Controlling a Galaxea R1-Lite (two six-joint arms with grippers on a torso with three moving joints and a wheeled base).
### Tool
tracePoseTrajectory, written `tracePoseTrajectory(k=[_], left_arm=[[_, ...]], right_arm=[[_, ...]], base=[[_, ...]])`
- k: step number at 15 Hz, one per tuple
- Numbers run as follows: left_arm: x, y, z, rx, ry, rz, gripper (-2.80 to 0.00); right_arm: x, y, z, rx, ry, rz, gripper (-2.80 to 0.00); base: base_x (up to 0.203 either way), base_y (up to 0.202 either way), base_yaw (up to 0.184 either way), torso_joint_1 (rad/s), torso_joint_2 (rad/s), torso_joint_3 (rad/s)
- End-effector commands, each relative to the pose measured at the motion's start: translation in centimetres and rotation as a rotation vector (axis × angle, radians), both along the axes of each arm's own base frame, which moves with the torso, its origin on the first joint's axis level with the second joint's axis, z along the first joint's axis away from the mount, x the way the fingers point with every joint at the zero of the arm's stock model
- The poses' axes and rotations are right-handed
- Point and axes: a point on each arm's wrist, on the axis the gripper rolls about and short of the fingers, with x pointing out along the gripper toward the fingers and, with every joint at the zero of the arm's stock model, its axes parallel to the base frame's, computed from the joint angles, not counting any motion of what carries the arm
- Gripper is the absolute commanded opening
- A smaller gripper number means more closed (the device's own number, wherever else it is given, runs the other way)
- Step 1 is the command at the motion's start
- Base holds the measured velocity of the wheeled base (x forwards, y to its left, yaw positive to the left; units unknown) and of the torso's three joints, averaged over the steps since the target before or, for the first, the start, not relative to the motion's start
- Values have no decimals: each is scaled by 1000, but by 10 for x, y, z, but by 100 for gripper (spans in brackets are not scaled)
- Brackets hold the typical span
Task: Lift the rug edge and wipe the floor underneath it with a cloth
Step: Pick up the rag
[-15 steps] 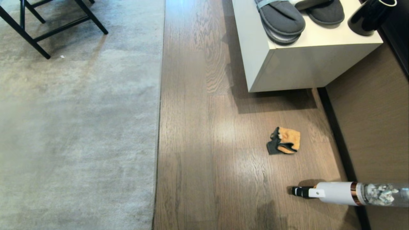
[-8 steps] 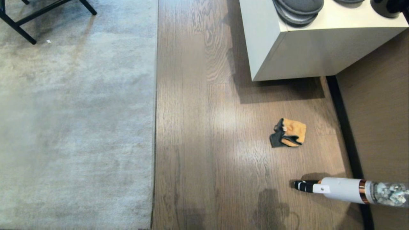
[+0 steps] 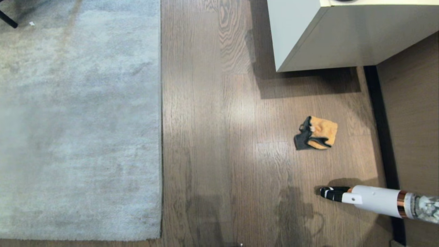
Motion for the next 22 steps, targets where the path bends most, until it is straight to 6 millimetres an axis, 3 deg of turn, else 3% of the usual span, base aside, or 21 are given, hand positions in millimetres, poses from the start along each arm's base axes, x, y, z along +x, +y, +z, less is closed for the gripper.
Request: tracePoseTrajectory(k=[1,22], left_arm=[[0,0,0,-1,1,-1,-280],[0,0,0,-1,1,2,-280]], right_arm=[[0,0,0,0,1,0,-280],[0,0,0,-3,3,-3,-280]], base=[[0,0,0,-2,-2,-198],[0,0,0,2,1,-198]])
